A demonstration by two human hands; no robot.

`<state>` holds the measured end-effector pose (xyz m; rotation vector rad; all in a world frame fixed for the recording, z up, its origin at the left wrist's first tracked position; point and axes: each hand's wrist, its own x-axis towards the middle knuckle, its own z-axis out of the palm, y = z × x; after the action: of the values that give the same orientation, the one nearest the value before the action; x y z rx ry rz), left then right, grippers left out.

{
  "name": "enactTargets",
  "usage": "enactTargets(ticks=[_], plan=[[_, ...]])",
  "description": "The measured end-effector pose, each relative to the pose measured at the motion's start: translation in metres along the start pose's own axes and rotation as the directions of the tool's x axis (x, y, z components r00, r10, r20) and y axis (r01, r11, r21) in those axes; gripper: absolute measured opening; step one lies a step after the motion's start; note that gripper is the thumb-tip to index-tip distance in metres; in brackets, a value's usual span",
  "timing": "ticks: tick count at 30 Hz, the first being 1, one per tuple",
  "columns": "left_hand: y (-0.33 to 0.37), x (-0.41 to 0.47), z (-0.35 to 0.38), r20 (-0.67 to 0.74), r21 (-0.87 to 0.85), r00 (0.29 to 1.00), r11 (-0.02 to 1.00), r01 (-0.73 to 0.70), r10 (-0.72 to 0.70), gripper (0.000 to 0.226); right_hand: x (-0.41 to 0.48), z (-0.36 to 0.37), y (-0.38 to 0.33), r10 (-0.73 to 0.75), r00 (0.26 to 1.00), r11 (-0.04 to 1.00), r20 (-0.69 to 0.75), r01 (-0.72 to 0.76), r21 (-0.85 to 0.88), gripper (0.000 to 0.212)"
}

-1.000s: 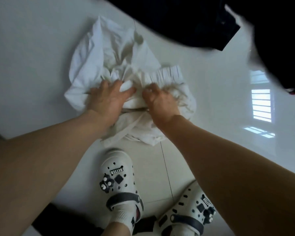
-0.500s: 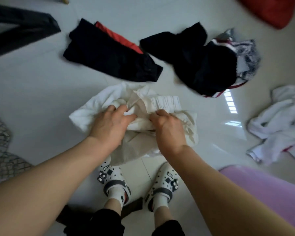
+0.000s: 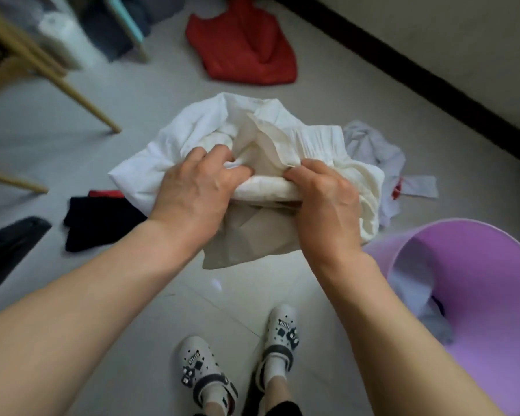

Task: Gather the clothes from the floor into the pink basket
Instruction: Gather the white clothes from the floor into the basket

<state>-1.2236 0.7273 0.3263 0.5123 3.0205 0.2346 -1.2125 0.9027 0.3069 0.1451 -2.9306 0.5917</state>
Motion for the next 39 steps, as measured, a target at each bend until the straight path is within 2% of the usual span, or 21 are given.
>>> enactTargets(ticks=[5,8,12,15,19,21,23,25,26,27,30,35,39], plan=[[0.129,0.042,-0.012,-0.047,-0.032,0.953,0.953,-0.302,0.300,0.035,-0.058,-0.094,0.087,0.252,0.953,0.968,-0.166,-0.248,0.046,0.022],[0.209,0.052,-0.002,-0.043,-0.057,0.896,0.894,-0.444,0.442,0.027,-0.107,-0.132,0.141,0.400,0.890,0.914,-0.217,-0.405,0.023,0.027],[0.320,0.055,0.018,-0.026,-0.164,0.796,0.783,-0.600,0.605,0.024,-0.179,-0.175,0.203,0.587,0.759,0.789,-0.282,-0.614,-0.008,0.043],[0.384,0.052,0.040,0.034,-0.301,0.766,0.737,-0.605,0.642,0.022,-0.213,-0.197,0.246,0.662,0.675,0.708,-0.326,-0.706,-0.023,0.047],[0.424,0.055,0.087,0.064,-0.447,0.764,0.703,-0.553,0.642,0.030,-0.229,-0.197,0.289,0.680,0.657,0.681,-0.326,-0.730,-0.053,0.042],[0.435,0.056,0.112,0.133,-0.548,0.731,0.664,-0.508,0.669,0.038,-0.238,-0.185,0.311,0.715,0.639,0.660,-0.283,-0.751,-0.028,0.046],[0.436,0.054,0.136,0.194,-0.608,0.655,0.614,-0.504,0.730,0.049,-0.249,-0.168,0.328,0.775,0.616,0.620,-0.139,-0.784,-0.014,0.050],[0.430,0.050,0.150,0.350,-0.521,0.553,0.647,-0.557,0.756,0.072,-0.256,-0.150,0.335,0.821,0.564,0.570,0.086,-0.819,-0.069,0.054],[0.425,0.049,0.154,0.419,-0.432,0.525,0.671,-0.602,0.741,0.081,-0.256,-0.144,0.333,0.828,0.533,0.552,0.176,-0.830,-0.083,0.057],[0.417,0.048,0.157,0.446,-0.352,0.527,0.683,-0.640,0.724,0.086,-0.251,-0.137,0.329,0.818,0.529,0.555,0.227,-0.829,-0.067,0.061],[0.389,0.052,0.149,0.428,-0.235,0.620,0.743,-0.626,0.658,0.097,-0.225,-0.126,0.304,0.724,0.636,0.656,0.265,-0.754,0.017,0.072],[0.311,0.073,0.124,0.367,-0.151,0.789,0.868,-0.473,0.493,0.099,-0.155,-0.092,0.249,0.578,0.763,0.778,0.289,-0.622,0.086,0.082],[0.225,0.078,0.104,0.381,-0.189,0.868,0.946,-0.263,0.318,0.096,-0.091,-0.050,0.196,0.434,0.825,0.865,0.362,-0.494,0.087,0.084]])
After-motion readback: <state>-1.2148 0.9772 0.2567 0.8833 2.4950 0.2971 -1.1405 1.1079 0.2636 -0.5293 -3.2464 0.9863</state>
